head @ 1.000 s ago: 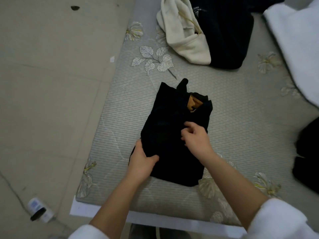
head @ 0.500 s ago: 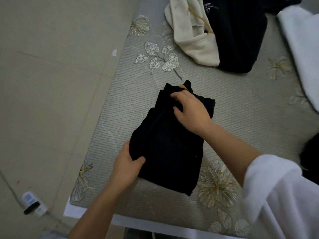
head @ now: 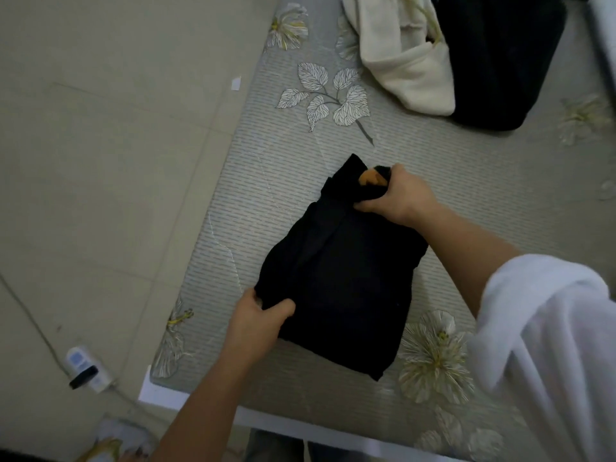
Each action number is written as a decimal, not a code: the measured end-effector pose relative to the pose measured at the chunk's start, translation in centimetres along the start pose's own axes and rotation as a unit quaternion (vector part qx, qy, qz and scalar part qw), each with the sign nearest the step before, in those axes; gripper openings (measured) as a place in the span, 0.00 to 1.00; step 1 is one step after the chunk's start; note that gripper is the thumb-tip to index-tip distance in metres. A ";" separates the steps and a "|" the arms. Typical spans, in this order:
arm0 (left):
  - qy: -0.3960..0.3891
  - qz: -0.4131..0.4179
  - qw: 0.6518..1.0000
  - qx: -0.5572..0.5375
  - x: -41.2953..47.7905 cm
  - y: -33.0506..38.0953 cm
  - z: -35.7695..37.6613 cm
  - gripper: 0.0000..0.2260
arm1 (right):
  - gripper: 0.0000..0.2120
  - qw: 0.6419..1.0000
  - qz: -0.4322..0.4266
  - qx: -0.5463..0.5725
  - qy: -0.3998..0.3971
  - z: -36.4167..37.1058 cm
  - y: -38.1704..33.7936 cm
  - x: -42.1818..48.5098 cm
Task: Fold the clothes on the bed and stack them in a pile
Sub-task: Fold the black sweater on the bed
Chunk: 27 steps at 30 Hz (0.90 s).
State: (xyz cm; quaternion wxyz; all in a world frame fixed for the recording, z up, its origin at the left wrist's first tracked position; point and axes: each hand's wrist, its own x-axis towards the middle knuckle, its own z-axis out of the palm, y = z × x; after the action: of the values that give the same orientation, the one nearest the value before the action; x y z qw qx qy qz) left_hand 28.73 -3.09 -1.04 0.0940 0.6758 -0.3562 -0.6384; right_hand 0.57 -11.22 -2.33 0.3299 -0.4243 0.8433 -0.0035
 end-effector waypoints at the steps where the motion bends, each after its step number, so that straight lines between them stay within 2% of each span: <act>1: 0.015 0.004 1.000 -0.009 0.1 0.4 -0.4 0.16 | 0.31 1.000 0.009 0.015 -0.018 -0.1 0.4 -0.5; 3: 0.079 0.020 0.997 -0.001 0.7 1.0 -1.5 0.18 | 0.20 0.998 0.028 0.034 -0.035 -0.1 1.7 -2.5; 4: 0.115 0.036 0.993 0.000 1.0 1.4 -1.9 0.19 | 0.17 0.997 0.046 0.054 -0.036 0.2 2.7 -4.0; 6: 0.181 0.064 0.981 -0.027 1.8 1.8 -2.7 0.18 | 0.18 0.988 0.090 0.120 -0.042 2.0 4.8 -7.4; 9: 0.198 0.056 0.977 -0.056 2.1 1.6 -2.7 0.21 | 0.25 0.951 0.169 0.256 -0.038 4.9 7.2 -13.3; 13: 0.135 0.001 0.990 0.031 0.6 -0.2 -2.3 0.29 | 0.36 0.870 0.235 0.430 0.050 6.4 7.3 -16.4; 15: 0.086 -0.017 0.994 0.072 -0.4 -1.0 -2.5 0.26 | 0.34 0.845 0.251 0.470 0.051 6.3 6.6 -16.5; 19: -0.002 -0.022 0.998 0.057 -2.5 -0.5 -3.1 0.17 | 0.12 0.829 0.261 0.494 0.018 5.3 5.3 -17.9; 21: -0.011 0.025 0.997 0.078 -3.7 0.6 -3.2 0.15 | 0.11 0.839 0.232 0.491 0.030 4.6 5.2 -19.6; 24: -0.037 0.086 0.988 0.123 -6.2 2.6 -2.7 0.13 | 0.13 0.858 0.189 0.474 0.062 3.4 6.0 -23.5; 27: -0.076 0.121 0.975 0.167 -9.4 4.0 -0.9 0.15 | 0.13 0.834 0.210 0.502 0.087 2.2 8.7 -28.5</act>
State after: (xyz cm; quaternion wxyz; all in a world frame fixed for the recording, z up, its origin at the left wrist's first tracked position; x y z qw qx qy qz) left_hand 28.73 -0.63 8.97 0.0289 0.5831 -0.5435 -0.6032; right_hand 7.66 15.43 9.24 0.4158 -0.0110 0.8196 -0.3940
